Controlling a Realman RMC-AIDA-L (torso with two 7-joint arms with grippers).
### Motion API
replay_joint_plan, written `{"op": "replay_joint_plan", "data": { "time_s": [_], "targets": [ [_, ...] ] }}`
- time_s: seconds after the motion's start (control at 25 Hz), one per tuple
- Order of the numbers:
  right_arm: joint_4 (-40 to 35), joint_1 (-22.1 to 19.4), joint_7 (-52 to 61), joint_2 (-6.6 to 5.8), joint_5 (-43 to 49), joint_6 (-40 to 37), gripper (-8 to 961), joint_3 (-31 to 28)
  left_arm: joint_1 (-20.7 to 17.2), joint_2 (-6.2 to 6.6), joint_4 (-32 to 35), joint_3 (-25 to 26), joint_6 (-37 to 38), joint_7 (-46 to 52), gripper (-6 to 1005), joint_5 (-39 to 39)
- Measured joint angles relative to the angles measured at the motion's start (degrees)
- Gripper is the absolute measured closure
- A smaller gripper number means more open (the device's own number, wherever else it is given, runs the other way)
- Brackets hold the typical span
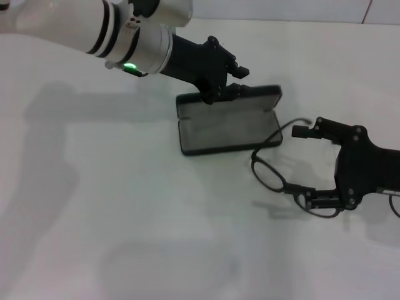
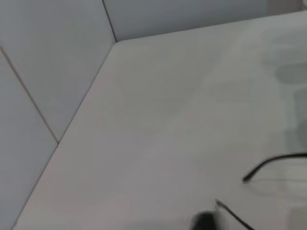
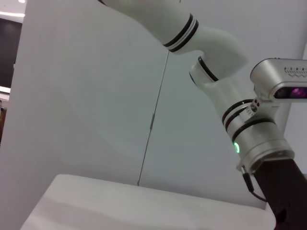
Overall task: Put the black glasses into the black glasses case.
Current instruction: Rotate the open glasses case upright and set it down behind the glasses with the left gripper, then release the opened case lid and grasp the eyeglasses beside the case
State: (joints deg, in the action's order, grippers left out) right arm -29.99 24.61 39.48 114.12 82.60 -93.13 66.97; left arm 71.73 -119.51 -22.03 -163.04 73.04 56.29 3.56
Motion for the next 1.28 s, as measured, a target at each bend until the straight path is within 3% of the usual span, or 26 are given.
{"op": "replay_joint_plan", "data": {
  "time_s": [0.24, 0.36, 0.56, 0.76, 0.92, 1.04, 1.28],
  "targets": [
    [-0.2, 0.0, 0.2, -0.13, -0.1, 0.2, 105, -0.1, -0.2, 0.0, -0.4, 0.0, -0.2, 1.2, 735, -1.0],
    [-0.4, 0.0, 0.8, -0.22, 0.0, 0.2, 106, -1.2, -1.1, 0.01, -0.5, 0.0, 0.9, 1.2, 495, -4.5],
    [-8.2, -2.1, 10.0, -0.24, 1.2, 0.0, 107, -3.4, -7.4, 0.02, 1.0, 0.0, 5.8, -1.3, 432, -19.8],
    [-30.3, -3.1, 37.4, 0.67, 16.4, -0.1, 109, -3.3, -14.7, -0.02, 5.8, 0.0, 6.1, -5.1, 428, -28.9],
    [-40.2, 1.3, 58.5, 0.84, 28.6, -2.9, 110, -2.9, -17.5, -0.12, 7.6, 0.1, 4.8, -5.4, 428, -31.8],
    [-43.6, 4.7, 69.2, 1.24, 37.9, -3.6, 111, -0.1, -18.0, -0.14, 8.5, 0.1, 4.7, -5.7, 428, -32.2],
    [-43.6, 9.7, 81.2, 1.63, 49.2, 0.9, 118, 11.2, -17.8, -0.12, 10.0, 0.1, 4.6, -6.0, 429, -31.9]
  ]
}}
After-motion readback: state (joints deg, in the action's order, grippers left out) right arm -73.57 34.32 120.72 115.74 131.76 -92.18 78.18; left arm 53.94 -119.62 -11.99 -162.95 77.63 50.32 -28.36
